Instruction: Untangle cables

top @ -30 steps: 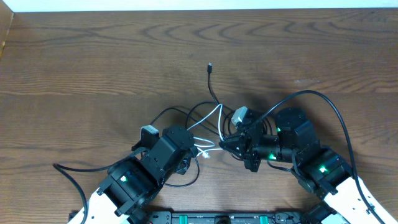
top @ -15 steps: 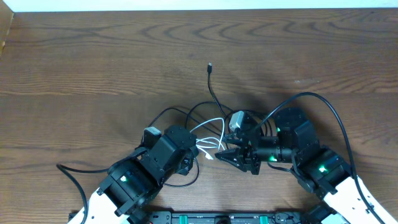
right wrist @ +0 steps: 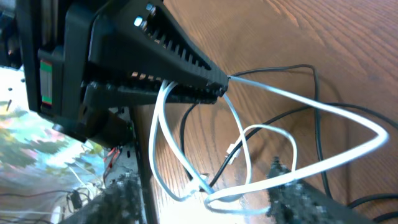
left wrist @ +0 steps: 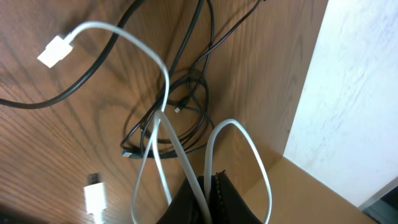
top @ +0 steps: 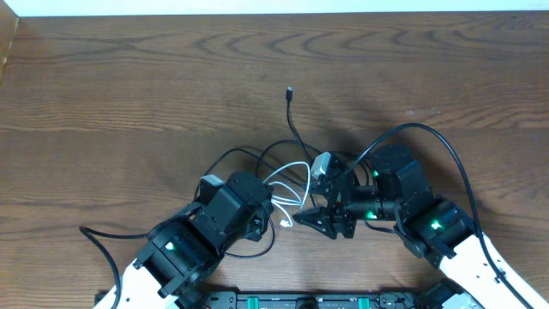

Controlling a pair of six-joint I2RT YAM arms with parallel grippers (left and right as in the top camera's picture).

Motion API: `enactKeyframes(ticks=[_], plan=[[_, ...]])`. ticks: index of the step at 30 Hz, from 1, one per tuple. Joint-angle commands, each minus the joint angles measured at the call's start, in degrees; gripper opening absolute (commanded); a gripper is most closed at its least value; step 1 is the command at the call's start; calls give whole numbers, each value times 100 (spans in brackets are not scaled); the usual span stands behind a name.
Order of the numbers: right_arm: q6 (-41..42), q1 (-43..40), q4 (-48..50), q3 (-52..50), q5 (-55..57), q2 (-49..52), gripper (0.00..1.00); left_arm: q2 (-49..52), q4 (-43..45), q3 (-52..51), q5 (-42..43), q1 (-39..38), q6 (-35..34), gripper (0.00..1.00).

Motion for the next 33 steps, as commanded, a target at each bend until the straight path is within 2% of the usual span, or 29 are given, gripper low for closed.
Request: enactKeyframes(ticks=[1, 11, 14, 19, 25, 29, 33], plan=[[-170, 9, 15, 33, 11, 11, 70, 11, 7, 107, 63, 114, -85, 8], [-227, 229, 190, 33, 188, 24, 75, 249, 313, 107, 385, 111, -87, 7], [-221, 411, 188, 33, 553, 26, 78, 382, 468, 107, 433, 111, -92, 8], [-96, 621, 120, 33, 1246, 26, 77, 444, 522, 107, 439, 111, -90, 8], [-55, 658, 120, 33, 1412, 35, 70, 433, 525, 107, 564, 111, -87, 8], [-55, 658, 120, 33, 1497, 92, 57, 409, 525, 107, 741, 111, -85, 8], [-55, 658, 101, 33, 1495, 105, 27, 396, 522, 107, 756, 114, -85, 8]])
